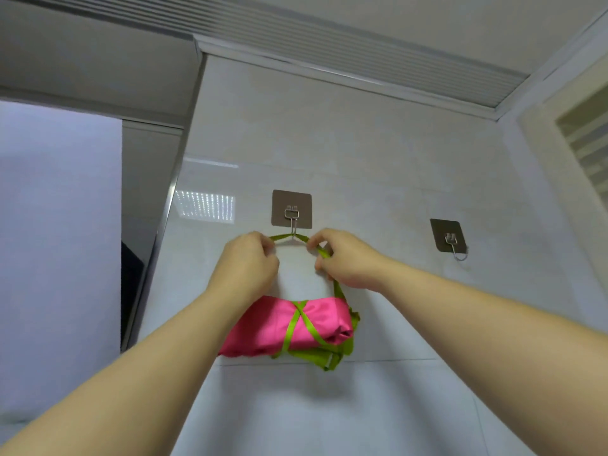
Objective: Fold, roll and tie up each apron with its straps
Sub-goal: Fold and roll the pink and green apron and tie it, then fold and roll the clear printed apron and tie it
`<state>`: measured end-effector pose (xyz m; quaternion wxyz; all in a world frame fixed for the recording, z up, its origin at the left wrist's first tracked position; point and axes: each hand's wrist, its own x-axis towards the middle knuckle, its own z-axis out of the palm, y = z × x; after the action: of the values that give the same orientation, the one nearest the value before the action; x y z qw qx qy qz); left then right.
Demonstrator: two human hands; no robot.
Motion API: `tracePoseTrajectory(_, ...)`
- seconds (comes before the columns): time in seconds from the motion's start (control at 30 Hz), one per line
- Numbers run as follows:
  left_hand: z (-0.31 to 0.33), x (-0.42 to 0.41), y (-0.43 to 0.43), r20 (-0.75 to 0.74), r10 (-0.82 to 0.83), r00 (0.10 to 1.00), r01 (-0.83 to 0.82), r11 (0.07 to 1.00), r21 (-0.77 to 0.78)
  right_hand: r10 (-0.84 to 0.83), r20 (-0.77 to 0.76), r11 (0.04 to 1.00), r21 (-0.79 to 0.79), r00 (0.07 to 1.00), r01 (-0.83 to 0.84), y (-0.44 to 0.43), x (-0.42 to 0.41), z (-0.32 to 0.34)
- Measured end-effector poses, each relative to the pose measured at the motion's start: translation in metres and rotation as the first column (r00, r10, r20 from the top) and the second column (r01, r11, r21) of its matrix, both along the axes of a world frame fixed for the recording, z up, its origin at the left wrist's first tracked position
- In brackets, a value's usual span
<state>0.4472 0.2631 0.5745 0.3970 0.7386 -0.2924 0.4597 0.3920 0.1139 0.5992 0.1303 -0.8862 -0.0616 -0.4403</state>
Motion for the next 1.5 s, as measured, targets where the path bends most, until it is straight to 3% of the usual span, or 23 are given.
tracePoseTrajectory(0.2, -0.065, -0.005, -0.016, 0.107, 0.098, 0.989, -0.107, 0.99, 0.09, 0.089, -0.007, 0.993, 0.073, 0.996, -0.089, -0.01, -0.002, -0.055)
tracePoseTrajectory(0.37, -0.1, -0.022, -0.028, 0.335, 0.148, 0.93, -0.156, 0.988, -0.004, 0.049, 0.058, 0.998, 0.027, 0.997, -0.05, -0.015, -0.03, -0.094)
tracePoseTrajectory(0.53, -0.144, -0.064, -0.06, 0.452, -0.089, 0.887, 0.113, 0.993, -0.026, -0.024, -0.003, 0.999, 0.042, 1.0, 0.024, -0.033, -0.086, -0.145)
tracePoseTrajectory(0.63, -0.184, -0.095, -0.095, 0.388, -0.319, 0.865, 0.347, 0.938, -0.003, -0.097, -0.141, 0.989, 0.098, 0.985, 0.111, -0.051, -0.135, -0.186)
tracePoseTrajectory(0.73, -0.238, -0.137, -0.142, 0.119, -0.587, 0.801, 0.588, 0.808, 0.033, -0.185, -0.282, 0.949, 0.196, 0.941, 0.246, -0.076, -0.199, -0.24)
tracePoseTrajectory(0.83, -0.286, -0.177, -0.181, -0.058, -0.7, 0.712, 0.701, 0.706, 0.1, -0.283, -0.382, 0.883, 0.254, 0.88, 0.395, -0.095, -0.259, -0.289)
tracePoseTrajectory(0.97, -0.372, -0.261, -0.227, -0.283, -0.803, 0.524, 0.851, 0.498, 0.165, -0.409, -0.503, 0.698, 0.365, 0.761, 0.616, -0.109, -0.362, -0.369)
tracePoseTrajectory(1.1, -0.455, -0.342, -0.242, -0.475, -0.8, 0.368, 0.928, 0.283, 0.242, -0.438, -0.626, 0.472, 0.451, 0.645, 0.758, -0.103, -0.455, -0.441)
tracePoseTrajectory(1.2, -0.517, -0.396, -0.241, -0.617, -0.714, 0.33, 0.932, 0.143, 0.334, -0.395, -0.723, 0.301, 0.481, 0.567, 0.823, -0.088, -0.52, -0.493)
tracePoseTrajectory(1.37, -0.597, -0.442, -0.241, -0.739, -0.603, 0.301, 0.864, -0.156, 0.479, -0.257, -0.891, 0.139, 0.349, 0.375, 0.927, -0.075, -0.596, -0.57)
tracePoseTrajectory(1.43, -0.62, -0.451, -0.244, -0.752, -0.559, 0.349, 0.764, -0.295, 0.574, -0.174, -0.947, 0.13, 0.252, 0.272, 0.959, -0.065, -0.614, -0.595)
tracePoseTrajectory(1.5, -0.633, -0.459, -0.247, -0.746, -0.546, 0.382, 0.684, -0.376, 0.625, -0.129, -0.976, 0.139, 0.158, 0.176, 0.978, -0.057, -0.626, -0.614)
